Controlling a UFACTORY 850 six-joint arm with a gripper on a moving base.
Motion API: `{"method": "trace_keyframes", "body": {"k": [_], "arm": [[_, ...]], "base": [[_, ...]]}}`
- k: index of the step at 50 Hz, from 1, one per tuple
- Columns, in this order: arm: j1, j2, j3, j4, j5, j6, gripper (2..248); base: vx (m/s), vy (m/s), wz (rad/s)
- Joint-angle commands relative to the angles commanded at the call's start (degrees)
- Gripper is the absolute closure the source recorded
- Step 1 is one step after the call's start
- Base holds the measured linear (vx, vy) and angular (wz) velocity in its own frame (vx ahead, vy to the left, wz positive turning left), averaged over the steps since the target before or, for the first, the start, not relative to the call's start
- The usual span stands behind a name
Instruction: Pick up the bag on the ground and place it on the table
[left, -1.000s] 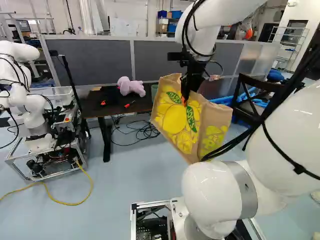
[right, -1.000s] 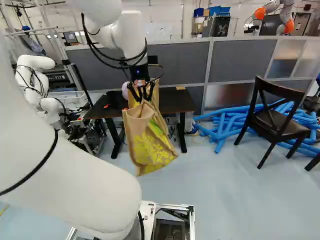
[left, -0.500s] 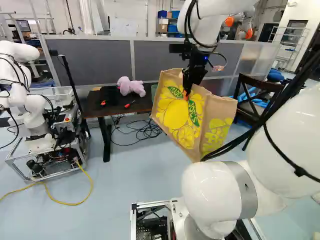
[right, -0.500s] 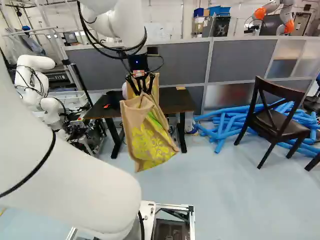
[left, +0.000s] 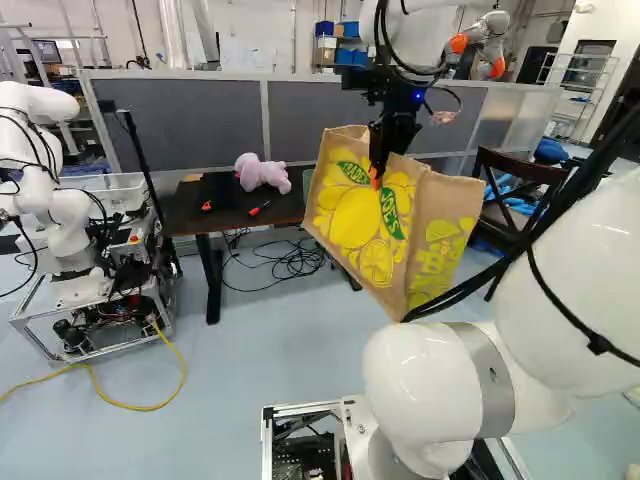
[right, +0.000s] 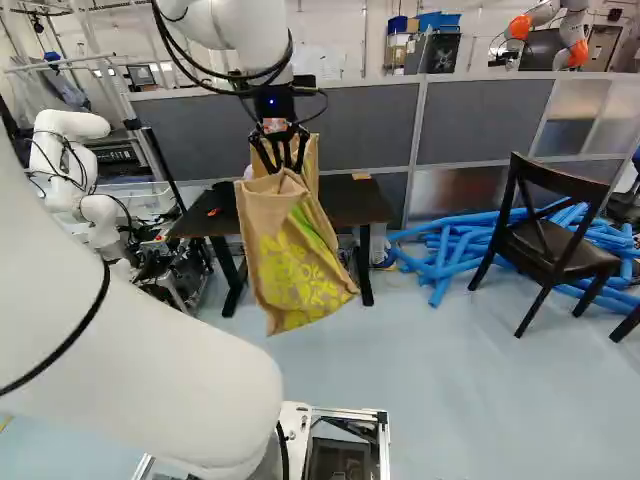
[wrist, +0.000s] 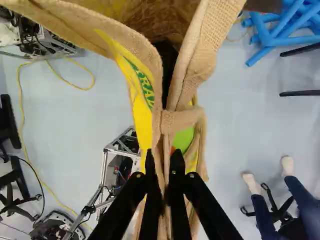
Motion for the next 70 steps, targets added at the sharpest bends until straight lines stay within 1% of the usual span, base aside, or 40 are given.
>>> {"method": "trace_keyframes", "body": {"k": [9,22,43,70], "arm": [[-0.1,0.0,-1.4,0.0,-1.6,0.0,228],[-0.1,-0.1,-1.7,0.0,-3.2,0.0,228],[-0.1,-0.1,-1.7,0.0,-3.3,0.0,228],[-0.1,-0.1,-1.7,0.0,-3.3,0.0,228]], "base": [[0.000,0.000,0.000],[0.000,0.000,0.000],[0.007,0.002,0.007],[0.002,-0.025,-0.124]]}}
